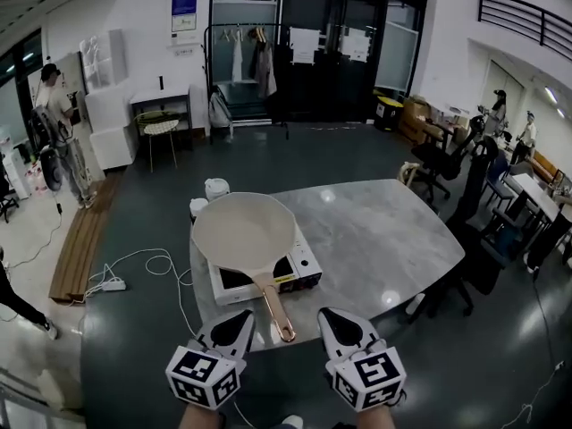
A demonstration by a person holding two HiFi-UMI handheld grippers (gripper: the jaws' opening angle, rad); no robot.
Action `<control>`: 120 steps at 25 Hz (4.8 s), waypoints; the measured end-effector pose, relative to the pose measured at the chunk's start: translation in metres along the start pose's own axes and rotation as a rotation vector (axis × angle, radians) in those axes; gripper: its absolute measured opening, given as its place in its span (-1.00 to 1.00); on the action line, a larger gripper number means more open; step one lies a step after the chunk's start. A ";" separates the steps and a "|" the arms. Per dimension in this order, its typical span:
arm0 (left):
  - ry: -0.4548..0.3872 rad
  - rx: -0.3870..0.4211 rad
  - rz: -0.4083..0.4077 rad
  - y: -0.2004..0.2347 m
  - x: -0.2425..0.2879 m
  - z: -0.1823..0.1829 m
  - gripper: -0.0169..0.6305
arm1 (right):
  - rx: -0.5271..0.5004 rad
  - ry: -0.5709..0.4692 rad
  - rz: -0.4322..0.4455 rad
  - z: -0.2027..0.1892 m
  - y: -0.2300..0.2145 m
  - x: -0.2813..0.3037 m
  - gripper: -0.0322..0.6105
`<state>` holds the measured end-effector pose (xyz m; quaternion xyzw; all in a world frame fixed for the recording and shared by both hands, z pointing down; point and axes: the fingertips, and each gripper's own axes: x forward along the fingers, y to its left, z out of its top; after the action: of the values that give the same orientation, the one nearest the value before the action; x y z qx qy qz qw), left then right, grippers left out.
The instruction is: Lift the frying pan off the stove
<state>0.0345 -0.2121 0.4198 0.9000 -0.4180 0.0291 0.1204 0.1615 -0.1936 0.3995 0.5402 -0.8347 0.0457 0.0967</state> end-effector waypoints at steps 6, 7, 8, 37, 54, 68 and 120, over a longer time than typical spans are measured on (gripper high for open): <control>0.060 -0.114 -0.028 -0.001 0.000 -0.015 -0.91 | 0.012 0.017 0.061 -0.004 0.003 0.020 -0.82; 0.069 -0.130 -0.036 -0.003 0.000 -0.018 -0.91 | 0.013 0.020 0.065 -0.004 0.003 0.021 -0.82; 0.079 -0.147 -0.047 -0.005 0.001 -0.021 -0.91 | 0.015 0.023 0.065 -0.004 0.002 0.021 -0.82; 0.222 -0.833 -0.374 -0.044 0.045 -0.081 -0.21 | 0.036 0.082 0.086 -0.017 -0.017 0.053 -0.82; 0.016 -1.212 -0.260 -0.050 0.046 -0.083 -0.54 | 0.029 0.179 0.537 -0.033 -0.015 0.114 -0.82; 0.035 -1.176 -0.156 -0.049 0.038 -0.085 -0.54 | 0.687 0.448 0.878 -0.065 0.026 0.124 -0.11; 0.174 -0.863 -0.296 -0.060 0.041 -0.053 -0.51 | 0.696 0.612 1.084 -0.038 0.098 0.154 -0.08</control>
<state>0.1090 -0.1921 0.4661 0.8117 -0.2474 -0.0895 0.5214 0.0149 -0.2839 0.4719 0.0116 -0.8582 0.5008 0.1120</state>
